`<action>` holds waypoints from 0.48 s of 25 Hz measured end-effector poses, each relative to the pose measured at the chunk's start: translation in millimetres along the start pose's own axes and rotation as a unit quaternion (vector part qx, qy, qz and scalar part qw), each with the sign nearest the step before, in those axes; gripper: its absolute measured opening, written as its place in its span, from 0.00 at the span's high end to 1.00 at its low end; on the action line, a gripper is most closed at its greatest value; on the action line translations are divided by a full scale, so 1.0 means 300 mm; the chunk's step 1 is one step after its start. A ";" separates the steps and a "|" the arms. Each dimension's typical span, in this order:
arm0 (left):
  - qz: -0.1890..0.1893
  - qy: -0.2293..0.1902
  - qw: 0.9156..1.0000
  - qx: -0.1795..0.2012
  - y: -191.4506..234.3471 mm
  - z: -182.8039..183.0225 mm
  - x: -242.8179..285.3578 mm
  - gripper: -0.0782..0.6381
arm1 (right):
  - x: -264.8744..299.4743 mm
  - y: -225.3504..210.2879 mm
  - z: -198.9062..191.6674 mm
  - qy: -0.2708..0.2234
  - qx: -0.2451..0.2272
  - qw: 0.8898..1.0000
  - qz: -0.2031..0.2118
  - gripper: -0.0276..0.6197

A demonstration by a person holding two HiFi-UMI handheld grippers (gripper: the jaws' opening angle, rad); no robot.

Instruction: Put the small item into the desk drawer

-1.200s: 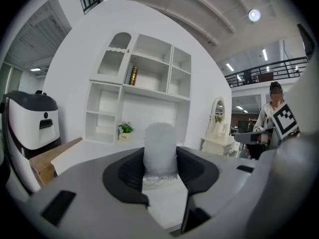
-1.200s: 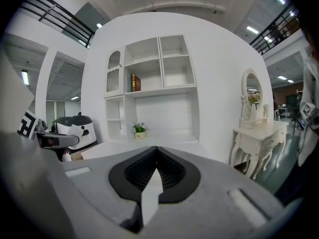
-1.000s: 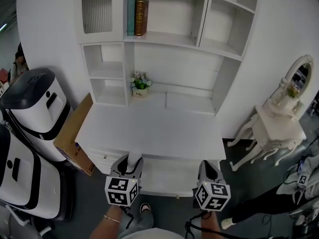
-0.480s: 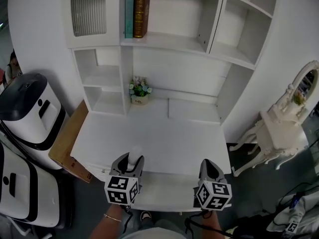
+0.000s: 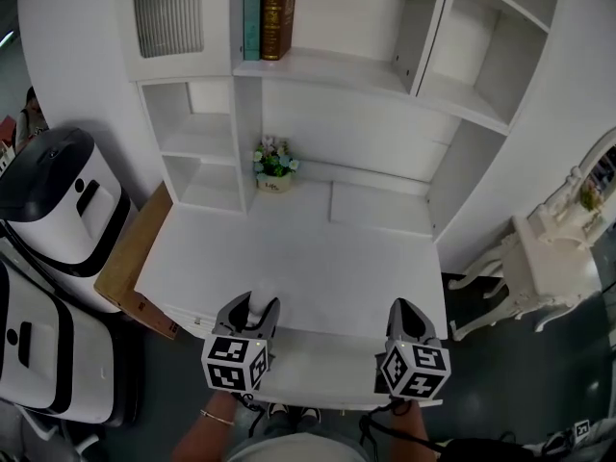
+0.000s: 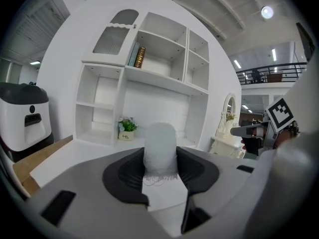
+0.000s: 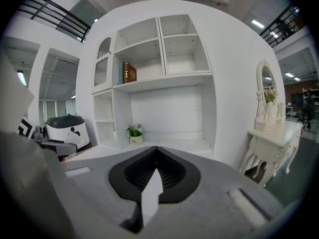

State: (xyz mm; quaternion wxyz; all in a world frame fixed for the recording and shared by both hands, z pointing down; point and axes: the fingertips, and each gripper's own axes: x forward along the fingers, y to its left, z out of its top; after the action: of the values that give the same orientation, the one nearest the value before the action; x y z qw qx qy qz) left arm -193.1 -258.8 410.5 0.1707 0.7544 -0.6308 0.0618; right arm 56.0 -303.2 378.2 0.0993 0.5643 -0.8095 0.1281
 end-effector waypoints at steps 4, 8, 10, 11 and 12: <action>0.000 0.010 1.000 0.002 -0.017 -0.026 0.001 0.65 | -0.001 -0.020 -0.025 0.008 0.004 1.000 -0.001 0.95; -0.007 0.023 1.000 -0.002 -0.043 -0.059 0.019 0.65 | -0.021 -0.064 -0.052 0.016 0.011 1.000 -0.014 0.95; -0.017 0.030 0.999 -0.002 -0.069 -0.076 0.037 0.65 | -0.038 -0.095 -0.067 0.021 0.014 0.999 -0.025 0.95; -0.024 0.033 0.999 -0.002 -0.085 -0.086 0.048 0.65 | -0.048 -0.114 -0.077 0.024 0.015 0.999 -0.032 0.95; -0.031 0.036 0.999 -0.002 -0.102 -0.097 0.061 0.65 | -0.059 -0.133 -0.088 0.027 0.017 0.999 -0.040 0.95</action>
State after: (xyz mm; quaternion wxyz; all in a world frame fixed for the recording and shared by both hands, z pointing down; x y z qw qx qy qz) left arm -156.1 -261.6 437.8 0.1968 0.7703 -0.6008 0.0829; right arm 100.0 -292.2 401.7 0.1161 0.5941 -0.7811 0.1529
